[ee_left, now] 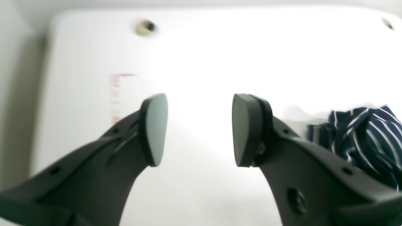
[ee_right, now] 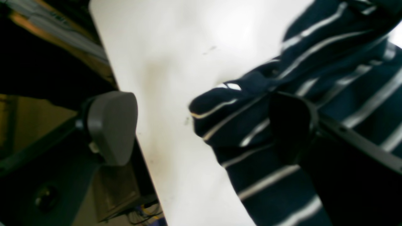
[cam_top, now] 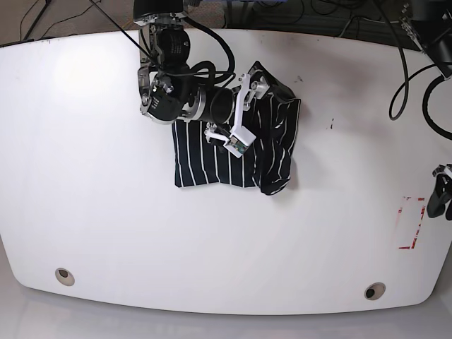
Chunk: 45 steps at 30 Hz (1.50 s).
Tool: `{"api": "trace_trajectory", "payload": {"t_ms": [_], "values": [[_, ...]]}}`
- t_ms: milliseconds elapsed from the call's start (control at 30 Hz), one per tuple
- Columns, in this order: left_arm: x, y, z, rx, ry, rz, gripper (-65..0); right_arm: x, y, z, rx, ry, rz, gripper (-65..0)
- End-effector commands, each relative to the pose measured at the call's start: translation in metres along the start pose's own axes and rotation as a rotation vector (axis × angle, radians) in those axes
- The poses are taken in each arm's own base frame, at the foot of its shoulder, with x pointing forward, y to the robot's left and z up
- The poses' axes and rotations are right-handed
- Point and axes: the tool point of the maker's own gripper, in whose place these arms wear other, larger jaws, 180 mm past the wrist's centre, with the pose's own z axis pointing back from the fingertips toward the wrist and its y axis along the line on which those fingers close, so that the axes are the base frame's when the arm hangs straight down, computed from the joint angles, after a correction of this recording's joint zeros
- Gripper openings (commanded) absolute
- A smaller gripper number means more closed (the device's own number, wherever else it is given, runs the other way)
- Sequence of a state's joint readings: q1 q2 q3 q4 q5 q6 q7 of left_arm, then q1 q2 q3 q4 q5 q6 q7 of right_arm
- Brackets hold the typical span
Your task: Layout the t-shirt on the table in an organized manner, then fold the t-shirt properly
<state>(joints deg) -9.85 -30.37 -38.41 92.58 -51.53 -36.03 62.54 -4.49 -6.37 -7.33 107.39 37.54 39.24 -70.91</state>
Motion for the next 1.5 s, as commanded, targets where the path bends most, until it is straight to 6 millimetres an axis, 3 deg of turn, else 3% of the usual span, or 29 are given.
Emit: {"api": "trace_trajectory", "payload": {"t_ms": [0, 133, 367, 500, 667, 800, 933, 1067, 1200, 1467], "values": [[0.013, 0.008, 0.013, 0.023, -0.045, -0.02, -34.3, 0.02, 0.003, -0.004, 0.03, -0.063, 0.015, -0.8], [0.008, 0.014, 0.02, 0.045, -0.042, -0.009, -34.3, 0.028, 0.006, -0.011, 0.052, -0.058, 0.044, -0.8], [-0.016, 0.008, 0.018, 0.029, 0.022, -0.003, -34.3, 0.05, 0.003, -0.008, 0.042, -0.085, 0.105, -0.8], [-0.029, -0.014, 0.002, -0.04, 0.082, -0.025, -34.3, 0.062, -0.007, -0.002, 0.01, -0.095, 0.14, -0.8], [-0.046, -0.049, -0.018, -0.144, 0.155, -0.07, -34.4, 0.069, -0.033, 0.012, -0.053, -0.107, 0.141, -1.3], [-0.045, -0.068, -0.022, -0.186, 0.16, -0.11, -34.4, 0.079, -0.051, 0.016, -0.079, -0.154, 0.111, -12.0], [-0.046, -0.079, -0.024, -0.206, 0.146, -0.107, -34.4, 0.081, -0.071, 0.014, -0.087, -0.18, 0.069, -35.0], [-0.056, -0.08, -0.021, -0.207, 0.171, -0.104, -34.4, 0.079, -0.086, 0.005, -0.075, -0.187, 0.016, -51.8], [-0.059, -0.08, -0.02, -0.207, 0.179, -0.102, -34.4, 0.072, -0.098, -0.008, -0.056, -0.185, -0.044, -52.0], [-0.069, -0.08, -0.017, -0.207, 0.206, -0.096, -34.4, 0.054, -0.098, -0.044, 0.012, -0.134, -0.105, -46.6]]}}
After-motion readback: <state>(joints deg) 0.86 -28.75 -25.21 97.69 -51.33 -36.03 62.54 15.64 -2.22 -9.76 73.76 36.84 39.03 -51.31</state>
